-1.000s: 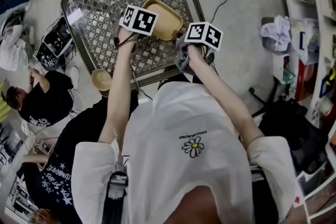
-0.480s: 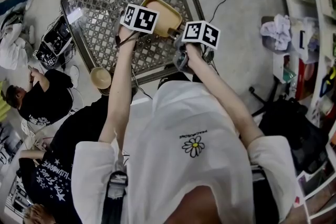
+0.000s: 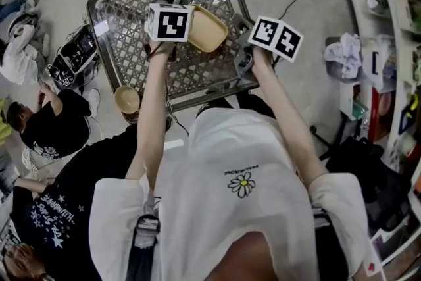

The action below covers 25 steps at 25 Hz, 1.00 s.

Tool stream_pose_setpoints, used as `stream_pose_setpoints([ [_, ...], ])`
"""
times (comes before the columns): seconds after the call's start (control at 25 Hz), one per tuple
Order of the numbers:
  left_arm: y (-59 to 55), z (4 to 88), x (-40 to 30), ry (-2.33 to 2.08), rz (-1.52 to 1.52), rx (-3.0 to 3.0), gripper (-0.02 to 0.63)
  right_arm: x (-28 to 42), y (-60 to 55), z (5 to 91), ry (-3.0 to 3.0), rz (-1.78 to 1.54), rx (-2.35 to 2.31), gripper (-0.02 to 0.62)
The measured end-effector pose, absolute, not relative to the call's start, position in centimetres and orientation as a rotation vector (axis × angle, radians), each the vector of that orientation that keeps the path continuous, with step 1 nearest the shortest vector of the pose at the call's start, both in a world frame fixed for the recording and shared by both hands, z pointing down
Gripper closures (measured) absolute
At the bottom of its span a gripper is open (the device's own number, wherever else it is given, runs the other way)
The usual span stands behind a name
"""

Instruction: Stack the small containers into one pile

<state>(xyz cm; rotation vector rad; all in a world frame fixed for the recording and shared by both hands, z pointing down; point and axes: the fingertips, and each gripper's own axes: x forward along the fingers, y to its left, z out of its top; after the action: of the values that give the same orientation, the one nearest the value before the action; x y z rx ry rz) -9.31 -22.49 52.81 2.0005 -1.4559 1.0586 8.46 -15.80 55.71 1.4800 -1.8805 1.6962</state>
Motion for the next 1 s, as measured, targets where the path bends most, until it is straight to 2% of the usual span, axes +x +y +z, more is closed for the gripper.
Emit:
stream_pose_setpoints([
  [0.16, -23.0, 43.0, -9.4, -1.66, 0.771, 2.065, 0.495, 9.6, -20.7, 44.5, -2.221, 1.151, 1.626, 0.439],
  [0.32, -21.3, 31.3, -9.6, -1.909, 0.402, 2.208, 0.514, 8.8, -21.4, 33.4, -2.526, 0.6, 1.661, 0.528],
  [0.52, -14.0, 21.2, -10.3, -2.184, -0.102, 2.339, 0.523, 6.6, -17.4, 25.7, -2.743, 0.097, 1.624, 0.541],
  [0.72, -8.0, 19.8, -12.5, -2.433, -0.192, 2.211, 0.571, 4.5, -13.2, 22.5, -2.887, -0.145, 1.543, 0.554],
  [1.0, -4.0, 23.8, -12.9, -2.486, -0.088, 2.057, 0.581, 3.5, -10.1, 23.6, -2.94, -0.182, 1.446, 0.563],
])
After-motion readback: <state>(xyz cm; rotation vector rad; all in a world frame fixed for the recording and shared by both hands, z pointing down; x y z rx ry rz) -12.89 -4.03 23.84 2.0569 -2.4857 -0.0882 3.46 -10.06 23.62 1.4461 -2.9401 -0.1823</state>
